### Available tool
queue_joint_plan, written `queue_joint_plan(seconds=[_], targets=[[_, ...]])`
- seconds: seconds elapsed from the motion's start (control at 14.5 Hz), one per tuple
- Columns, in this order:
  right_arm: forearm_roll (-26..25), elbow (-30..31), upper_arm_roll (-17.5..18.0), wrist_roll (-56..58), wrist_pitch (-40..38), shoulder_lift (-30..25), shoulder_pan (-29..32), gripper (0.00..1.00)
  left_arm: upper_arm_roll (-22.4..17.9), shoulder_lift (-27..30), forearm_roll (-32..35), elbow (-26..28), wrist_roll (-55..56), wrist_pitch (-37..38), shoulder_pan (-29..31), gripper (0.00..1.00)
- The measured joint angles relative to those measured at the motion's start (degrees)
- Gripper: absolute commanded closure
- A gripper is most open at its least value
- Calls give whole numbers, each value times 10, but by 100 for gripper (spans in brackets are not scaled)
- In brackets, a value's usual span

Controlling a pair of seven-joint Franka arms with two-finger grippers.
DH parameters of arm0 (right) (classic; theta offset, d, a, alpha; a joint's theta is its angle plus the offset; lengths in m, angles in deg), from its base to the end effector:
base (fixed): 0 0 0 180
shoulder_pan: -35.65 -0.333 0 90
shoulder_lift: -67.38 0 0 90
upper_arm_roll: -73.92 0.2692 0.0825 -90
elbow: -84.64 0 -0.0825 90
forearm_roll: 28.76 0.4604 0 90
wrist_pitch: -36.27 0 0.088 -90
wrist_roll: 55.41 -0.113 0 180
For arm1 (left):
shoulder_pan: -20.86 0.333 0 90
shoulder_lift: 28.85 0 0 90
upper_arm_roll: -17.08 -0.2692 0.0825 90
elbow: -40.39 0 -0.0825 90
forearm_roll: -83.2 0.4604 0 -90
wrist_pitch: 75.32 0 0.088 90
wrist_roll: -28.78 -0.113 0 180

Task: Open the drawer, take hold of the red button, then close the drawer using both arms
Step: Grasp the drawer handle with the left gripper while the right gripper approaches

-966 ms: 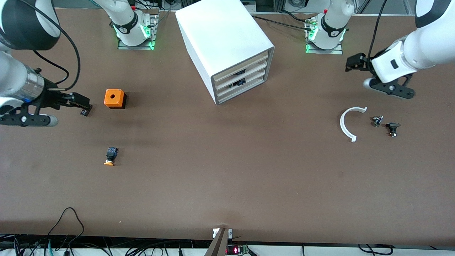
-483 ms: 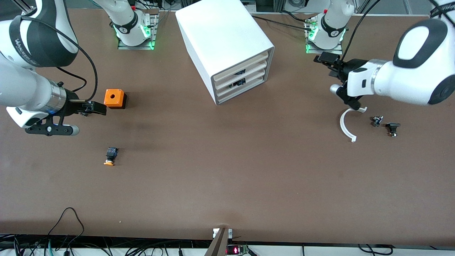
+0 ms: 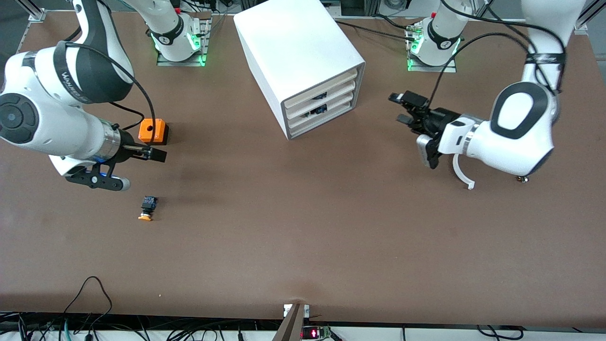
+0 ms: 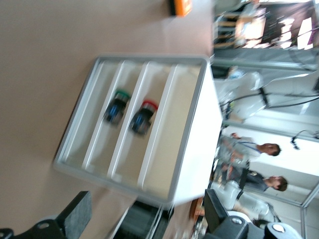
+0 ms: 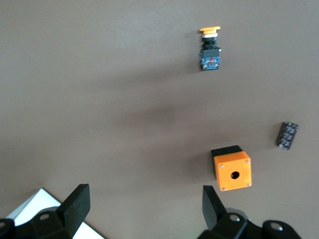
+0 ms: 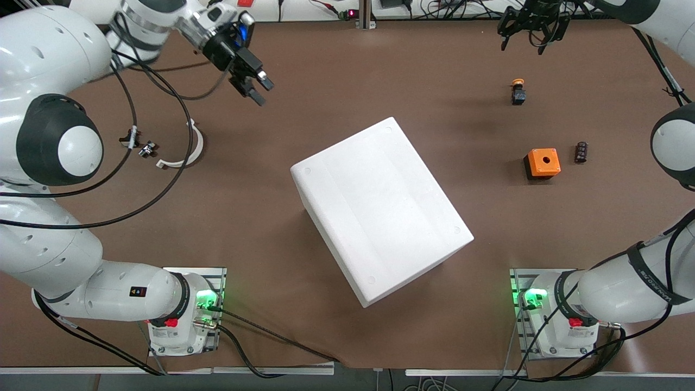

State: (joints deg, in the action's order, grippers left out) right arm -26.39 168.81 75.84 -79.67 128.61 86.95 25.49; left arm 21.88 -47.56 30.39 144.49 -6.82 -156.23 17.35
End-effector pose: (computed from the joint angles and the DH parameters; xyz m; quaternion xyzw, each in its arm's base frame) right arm 0.6827 0.1486 0.4019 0.9888 -0.1088 -0.1024 0.0061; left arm 0.5929 -0.1863 0.2836 0.8035 -0.2283 -0.2055 0.5100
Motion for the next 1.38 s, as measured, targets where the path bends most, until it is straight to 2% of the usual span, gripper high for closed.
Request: queue_joint_plan(seconds=[0.28, 0.41, 0.69, 0.97, 1.1, 1.38], targets=[[9, 0, 0, -47, 14, 9, -18, 0, 53, -5, -43, 85, -66, -105, -4, 5], [10, 0, 1, -73, 25, 14, -29, 0, 63, -9, -63, 115, -112, -133, -4, 12], [11, 0, 1, -123, 48, 26, -52, 0, 65, -35, -138, 171, -209, -146, -6, 25], [11, -1, 1, -196, 77, 37, -80, 0, 70, -61, -166, 208, -254, -156, -15, 26], [11, -5, 1, -228, 87, 42, -93, 0, 71, -65, -168, 212, -256, -157, -16, 31], [22, -39, 1, -282, 89, 64, -111, 0, 87, -67, -185, 234, -256, -157, -18, 33]])
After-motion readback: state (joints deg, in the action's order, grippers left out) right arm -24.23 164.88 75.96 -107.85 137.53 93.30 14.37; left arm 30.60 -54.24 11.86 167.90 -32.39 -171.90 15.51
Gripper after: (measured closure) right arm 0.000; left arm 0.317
